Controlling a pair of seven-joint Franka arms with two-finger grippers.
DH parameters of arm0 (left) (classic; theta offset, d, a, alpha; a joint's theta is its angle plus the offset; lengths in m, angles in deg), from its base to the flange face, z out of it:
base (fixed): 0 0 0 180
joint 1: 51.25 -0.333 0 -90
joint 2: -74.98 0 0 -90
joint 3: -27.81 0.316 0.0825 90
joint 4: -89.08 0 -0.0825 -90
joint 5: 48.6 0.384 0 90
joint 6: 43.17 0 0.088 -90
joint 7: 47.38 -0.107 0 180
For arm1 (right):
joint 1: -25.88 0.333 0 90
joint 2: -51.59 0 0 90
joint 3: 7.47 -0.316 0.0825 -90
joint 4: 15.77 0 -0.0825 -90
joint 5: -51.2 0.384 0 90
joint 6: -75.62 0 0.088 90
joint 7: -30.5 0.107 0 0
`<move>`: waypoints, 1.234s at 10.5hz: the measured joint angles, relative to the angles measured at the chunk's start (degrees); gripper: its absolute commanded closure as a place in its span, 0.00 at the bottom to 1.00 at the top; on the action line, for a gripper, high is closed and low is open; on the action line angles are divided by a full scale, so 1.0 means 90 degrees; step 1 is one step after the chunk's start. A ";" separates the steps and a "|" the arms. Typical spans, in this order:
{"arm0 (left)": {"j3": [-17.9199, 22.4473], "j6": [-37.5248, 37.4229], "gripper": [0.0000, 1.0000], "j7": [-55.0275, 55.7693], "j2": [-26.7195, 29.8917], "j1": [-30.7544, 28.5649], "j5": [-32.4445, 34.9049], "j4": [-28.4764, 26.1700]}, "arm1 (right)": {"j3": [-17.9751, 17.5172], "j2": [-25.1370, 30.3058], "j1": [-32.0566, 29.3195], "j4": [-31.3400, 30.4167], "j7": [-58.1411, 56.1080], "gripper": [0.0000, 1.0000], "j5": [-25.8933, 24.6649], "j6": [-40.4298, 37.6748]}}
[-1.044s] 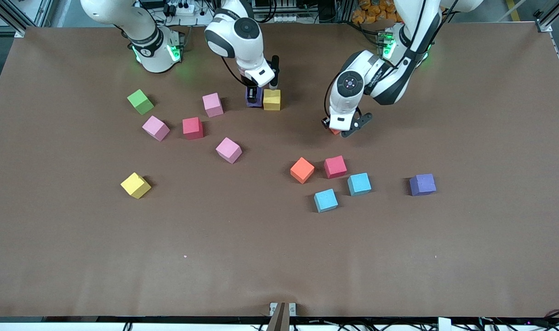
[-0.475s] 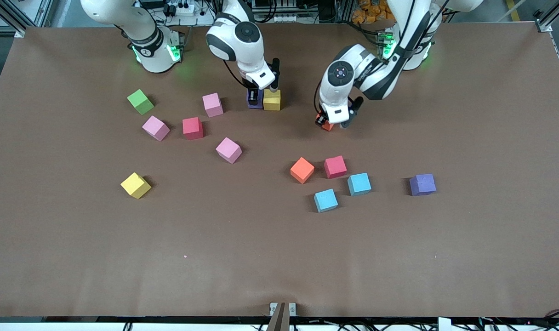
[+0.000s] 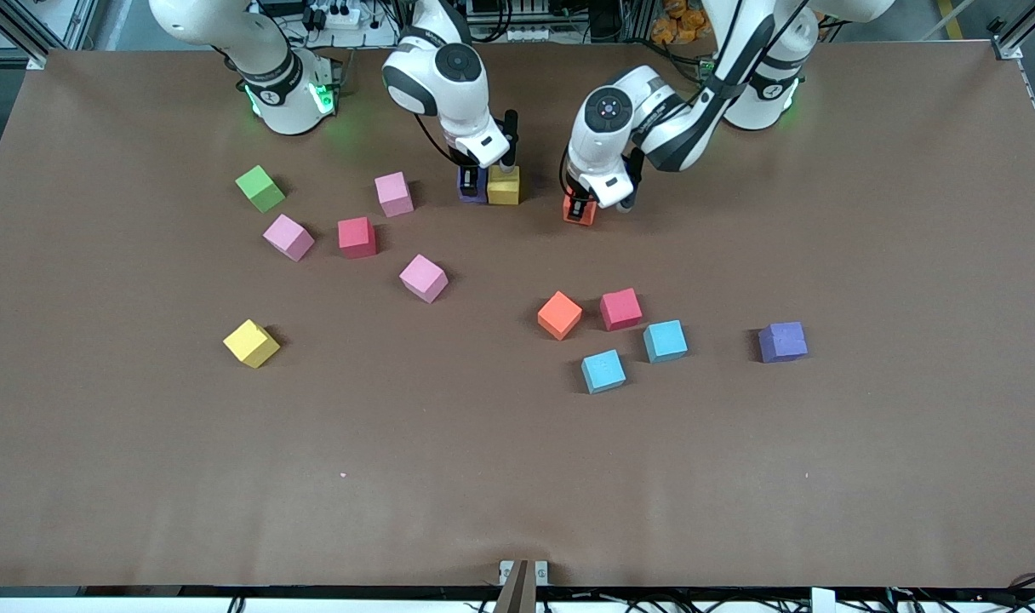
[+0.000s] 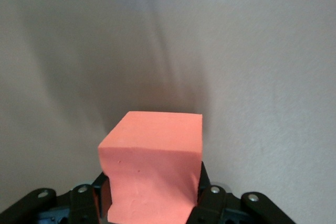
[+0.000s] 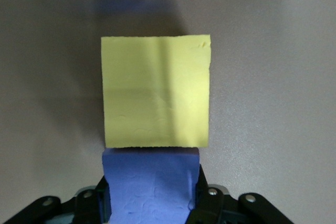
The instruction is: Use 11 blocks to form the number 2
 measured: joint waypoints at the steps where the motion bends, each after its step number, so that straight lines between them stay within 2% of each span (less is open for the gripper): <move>1: -0.0051 0.0199 1.00 0.0324 -0.0060 0.0002 0.0000 -0.0001 | 0.0002 -0.0001 0.0000 0.0001 0.0005 0.00 0.0000 0.0018; 5: -0.0354 0.0993 1.00 0.1513 -0.0268 0.0002 0.0000 -0.0002 | 0.0012 0.0167 -0.0001 0.0084 0.0038 0.00 0.0000 -0.0144; 9: -0.0544 0.1095 1.00 0.2241 -0.0293 0.0006 0.0000 -0.0002 | 0.0112 0.1098 -0.0171 0.0161 0.0124 0.00 0.0003 -0.1320; 11: -0.0544 0.1108 1.00 0.2282 -0.0432 0.0004 0.0000 0.0005 | 0.0150 0.1476 -0.0770 0.0203 0.0155 0.00 0.0005 -0.1671; 13: -0.0556 0.1144 1.00 0.2282 -0.0467 0.0036 0.0000 0.0026 | 0.0186 0.1513 -0.1685 0.0252 0.0167 0.00 0.0006 -0.1627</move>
